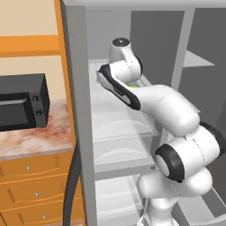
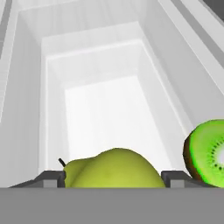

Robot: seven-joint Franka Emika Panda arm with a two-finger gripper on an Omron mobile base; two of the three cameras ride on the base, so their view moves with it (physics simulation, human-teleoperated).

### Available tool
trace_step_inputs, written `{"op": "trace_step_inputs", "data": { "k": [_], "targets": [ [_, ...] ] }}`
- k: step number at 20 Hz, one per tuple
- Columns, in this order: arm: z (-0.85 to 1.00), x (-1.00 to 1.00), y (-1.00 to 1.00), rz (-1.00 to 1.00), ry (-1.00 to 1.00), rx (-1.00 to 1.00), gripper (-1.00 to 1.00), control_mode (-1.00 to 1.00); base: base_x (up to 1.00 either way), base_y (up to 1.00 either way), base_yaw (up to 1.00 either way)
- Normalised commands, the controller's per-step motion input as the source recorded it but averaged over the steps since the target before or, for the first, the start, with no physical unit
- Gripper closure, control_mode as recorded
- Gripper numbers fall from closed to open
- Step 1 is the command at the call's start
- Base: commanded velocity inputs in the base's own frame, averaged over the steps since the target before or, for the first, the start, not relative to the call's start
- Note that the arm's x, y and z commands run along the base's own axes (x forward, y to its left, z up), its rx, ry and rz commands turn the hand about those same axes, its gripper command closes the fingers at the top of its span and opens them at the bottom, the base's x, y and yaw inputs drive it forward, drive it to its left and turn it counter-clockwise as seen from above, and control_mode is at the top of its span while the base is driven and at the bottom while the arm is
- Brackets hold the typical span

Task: Take the pear and kiwi from the fridge shelf and place them in the freezer drawer to begin freezing them.

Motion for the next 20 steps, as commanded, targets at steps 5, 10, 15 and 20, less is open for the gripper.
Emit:
{"op": "trace_step_inputs", "data": {
  "k": [5,10,15,20],
  "targets": [
    [0.09,-1.0,-0.16,0.03,-0.24,0.0,1.0,-1.0,0.0,0.0,0.0],
    [-0.05,-1.0,-0.49,0.01,-0.09,0.0,1.0,-1.0,0.0,0.0,0.0],
    [-0.2,-1.0,-0.59,0.01,0.02,0.0,1.0,-1.0,0.0,0.0,0.0],
    [-0.42,-1.0,-0.6,0.01,0.16,0.0,1.0,-1.0,0.0,0.0,0.0]
  ]
}}
